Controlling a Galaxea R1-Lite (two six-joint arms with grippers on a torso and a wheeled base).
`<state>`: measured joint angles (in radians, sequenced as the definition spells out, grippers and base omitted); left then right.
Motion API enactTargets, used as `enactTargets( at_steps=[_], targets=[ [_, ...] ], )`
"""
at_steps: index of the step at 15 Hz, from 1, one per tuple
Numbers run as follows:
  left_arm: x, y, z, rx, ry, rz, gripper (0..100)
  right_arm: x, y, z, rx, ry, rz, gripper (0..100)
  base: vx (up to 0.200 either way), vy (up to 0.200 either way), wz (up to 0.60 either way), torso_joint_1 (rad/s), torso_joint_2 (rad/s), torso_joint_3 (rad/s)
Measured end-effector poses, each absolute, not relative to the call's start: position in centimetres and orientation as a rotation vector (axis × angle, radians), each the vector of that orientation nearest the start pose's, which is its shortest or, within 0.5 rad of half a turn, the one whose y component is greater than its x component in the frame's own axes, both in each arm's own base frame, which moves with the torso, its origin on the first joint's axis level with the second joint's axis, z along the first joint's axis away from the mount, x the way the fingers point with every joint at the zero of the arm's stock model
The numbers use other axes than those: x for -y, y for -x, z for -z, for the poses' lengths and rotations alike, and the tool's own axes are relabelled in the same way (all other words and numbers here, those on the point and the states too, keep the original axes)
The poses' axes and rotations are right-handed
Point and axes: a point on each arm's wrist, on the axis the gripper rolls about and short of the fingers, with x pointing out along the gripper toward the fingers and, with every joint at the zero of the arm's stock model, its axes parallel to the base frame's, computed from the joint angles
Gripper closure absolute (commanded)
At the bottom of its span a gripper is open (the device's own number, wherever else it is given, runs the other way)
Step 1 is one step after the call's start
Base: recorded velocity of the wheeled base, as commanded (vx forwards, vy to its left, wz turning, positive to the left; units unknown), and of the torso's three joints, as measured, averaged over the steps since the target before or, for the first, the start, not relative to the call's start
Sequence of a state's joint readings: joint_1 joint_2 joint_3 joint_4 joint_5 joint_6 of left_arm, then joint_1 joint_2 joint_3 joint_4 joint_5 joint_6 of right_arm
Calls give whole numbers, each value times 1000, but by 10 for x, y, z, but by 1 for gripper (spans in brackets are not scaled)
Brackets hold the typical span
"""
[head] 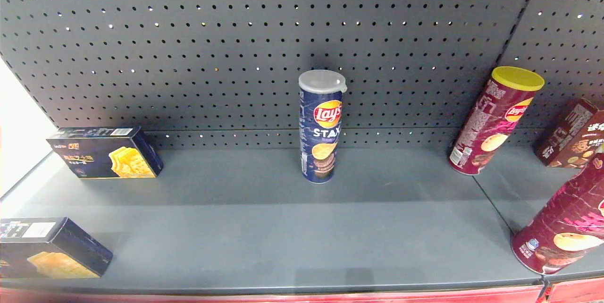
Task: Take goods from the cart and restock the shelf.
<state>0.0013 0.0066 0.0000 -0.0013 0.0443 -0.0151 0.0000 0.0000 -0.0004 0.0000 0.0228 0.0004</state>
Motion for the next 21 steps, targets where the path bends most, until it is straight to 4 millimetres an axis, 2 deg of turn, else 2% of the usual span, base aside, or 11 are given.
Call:
enactTargets(
  at_steps=[7, 19, 21],
  targets=[
    [-1, 22, -76, -5, 15, -46, 0, -1, 23, -76, 1, 0, -23, 0, 0, 0, 0, 0, 0, 0],
    [-1, 22, -76, -5, 15, -46, 0, -1, 23, -76, 1, 1, -23, 0, 0, 0, 600, 4, 2, 2],
    [-1, 22, -76, -5, 15, -46, 0, 0, 23, -76, 2, -1, -21, 0, 0, 0, 0, 0, 0, 0]
  ],
)
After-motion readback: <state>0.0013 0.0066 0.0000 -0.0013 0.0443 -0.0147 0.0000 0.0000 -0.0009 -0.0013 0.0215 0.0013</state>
